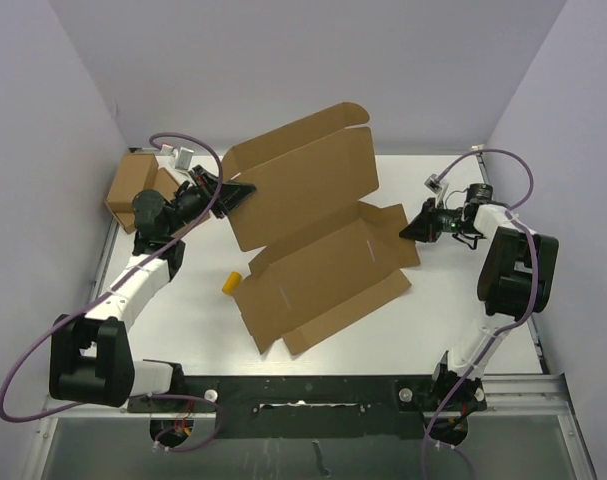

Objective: Fold the paper box

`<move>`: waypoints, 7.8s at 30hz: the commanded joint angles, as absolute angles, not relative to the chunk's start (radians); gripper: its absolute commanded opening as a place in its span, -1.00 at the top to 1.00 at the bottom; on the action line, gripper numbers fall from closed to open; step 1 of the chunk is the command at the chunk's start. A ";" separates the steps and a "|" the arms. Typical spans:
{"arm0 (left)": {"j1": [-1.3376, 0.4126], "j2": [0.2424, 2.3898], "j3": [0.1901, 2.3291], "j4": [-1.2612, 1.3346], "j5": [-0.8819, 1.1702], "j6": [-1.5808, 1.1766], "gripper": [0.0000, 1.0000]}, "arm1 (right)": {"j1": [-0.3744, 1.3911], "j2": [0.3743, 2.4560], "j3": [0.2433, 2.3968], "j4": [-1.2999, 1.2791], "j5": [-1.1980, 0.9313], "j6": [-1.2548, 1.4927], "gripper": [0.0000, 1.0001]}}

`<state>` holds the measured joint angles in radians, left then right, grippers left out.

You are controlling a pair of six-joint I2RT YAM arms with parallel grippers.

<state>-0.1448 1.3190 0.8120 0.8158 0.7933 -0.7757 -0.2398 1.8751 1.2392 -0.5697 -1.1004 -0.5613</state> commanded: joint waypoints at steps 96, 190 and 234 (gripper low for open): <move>-0.276 1.240 1.031 0.363 0.994 -0.357 1.00 | -0.268 1.692 1.236 -0.888 -1.087 -0.804 -0.43; -0.304 1.227 1.014 0.358 0.868 -0.344 1.00 | -0.070 1.298 0.742 0.299 -0.966 -0.297 0.98; -0.304 1.195 1.006 0.365 0.993 -0.281 1.00 | -0.317 1.350 1.130 -0.894 -1.372 -1.158 -0.64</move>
<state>-0.2996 1.2285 0.9932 0.3416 0.9604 -0.3004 -0.2752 1.3537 1.0035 -0.5354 -1.2819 -0.8169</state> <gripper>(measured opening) 0.014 0.800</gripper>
